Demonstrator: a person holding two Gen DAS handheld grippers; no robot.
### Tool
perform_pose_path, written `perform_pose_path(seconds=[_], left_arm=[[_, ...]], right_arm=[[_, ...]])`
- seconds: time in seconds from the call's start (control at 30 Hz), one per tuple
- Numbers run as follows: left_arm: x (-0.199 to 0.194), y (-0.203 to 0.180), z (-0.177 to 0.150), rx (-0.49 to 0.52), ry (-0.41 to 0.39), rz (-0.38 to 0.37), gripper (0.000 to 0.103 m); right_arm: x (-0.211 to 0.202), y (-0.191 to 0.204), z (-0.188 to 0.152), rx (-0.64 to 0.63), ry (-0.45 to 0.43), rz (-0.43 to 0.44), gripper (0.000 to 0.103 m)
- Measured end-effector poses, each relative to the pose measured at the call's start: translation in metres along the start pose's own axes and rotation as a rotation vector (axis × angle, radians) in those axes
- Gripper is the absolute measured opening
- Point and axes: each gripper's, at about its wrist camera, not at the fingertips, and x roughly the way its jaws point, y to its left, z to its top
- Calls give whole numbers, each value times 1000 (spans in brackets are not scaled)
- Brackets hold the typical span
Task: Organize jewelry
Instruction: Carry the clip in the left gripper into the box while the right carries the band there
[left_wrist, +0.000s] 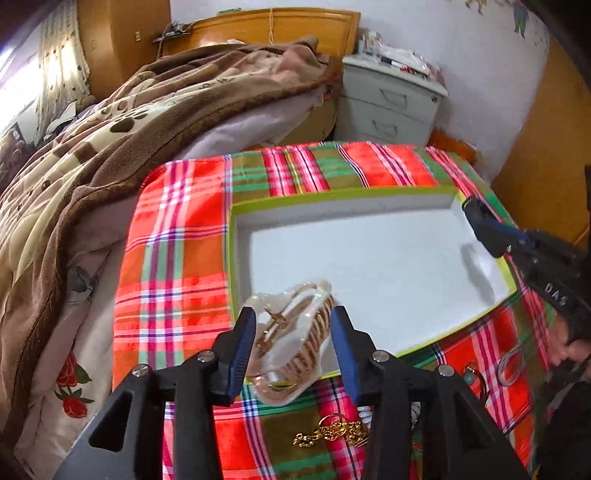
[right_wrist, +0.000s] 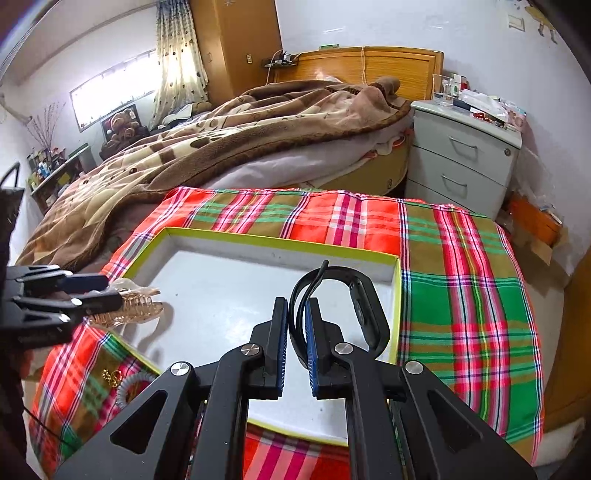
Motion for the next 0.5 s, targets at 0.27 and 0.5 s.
perform_pose_path(seconds=[0.27, 0.5], left_arm=[[10, -13, 0, 94, 29, 91, 37], [11, -13, 0, 94, 28, 103, 20]], right_arm=[[-1, 0, 0, 11, -9, 7, 10], [-2, -2, 2, 23, -21, 10, 10]])
